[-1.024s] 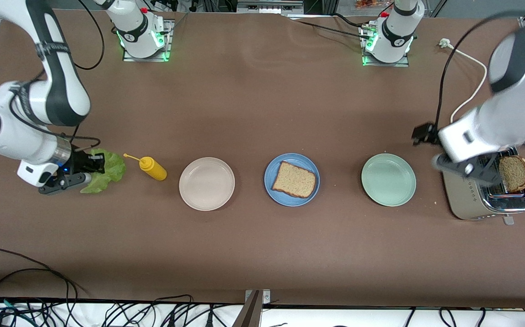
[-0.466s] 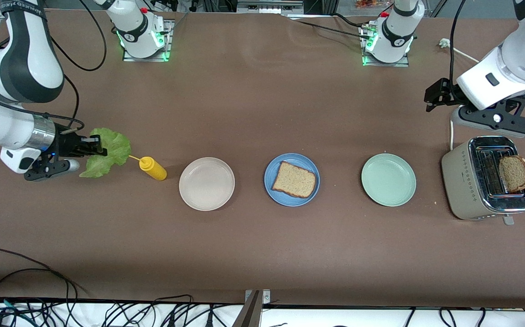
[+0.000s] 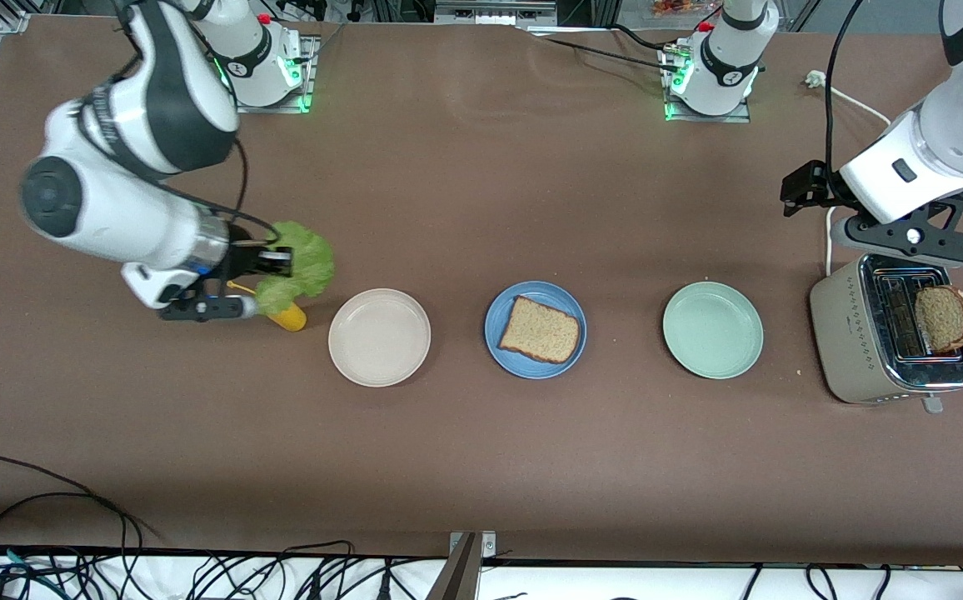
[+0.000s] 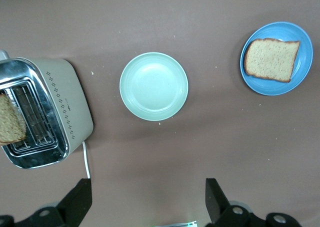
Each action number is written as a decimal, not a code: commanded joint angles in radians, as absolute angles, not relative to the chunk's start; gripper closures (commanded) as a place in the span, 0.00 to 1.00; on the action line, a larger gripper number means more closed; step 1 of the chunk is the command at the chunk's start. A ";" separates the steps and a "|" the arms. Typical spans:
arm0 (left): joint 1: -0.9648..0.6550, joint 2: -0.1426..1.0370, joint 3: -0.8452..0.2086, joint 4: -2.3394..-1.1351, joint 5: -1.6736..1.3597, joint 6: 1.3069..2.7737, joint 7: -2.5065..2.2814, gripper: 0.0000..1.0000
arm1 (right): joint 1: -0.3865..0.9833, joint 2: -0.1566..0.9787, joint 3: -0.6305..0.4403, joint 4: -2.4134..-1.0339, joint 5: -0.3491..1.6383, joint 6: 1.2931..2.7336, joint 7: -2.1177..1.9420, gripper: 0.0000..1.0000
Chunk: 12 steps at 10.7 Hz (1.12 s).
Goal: Make sandwich in blue plate with both arms
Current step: 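Lift the lettuce with the right gripper and carry it over the bread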
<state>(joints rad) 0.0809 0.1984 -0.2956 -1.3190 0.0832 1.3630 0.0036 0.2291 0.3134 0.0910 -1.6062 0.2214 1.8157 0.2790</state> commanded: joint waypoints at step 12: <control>-0.133 -0.037 -0.009 -1.525 0.025 1.477 -0.206 0.00 | 0.791 0.991 -0.018 -1.043 0.216 2.460 1.241 1.00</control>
<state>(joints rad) -0.1211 -0.0227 -0.0042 -1.5104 -0.0415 1.4735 -0.1893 0.7660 0.8688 -0.0026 -1.1263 0.2201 2.3131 1.1901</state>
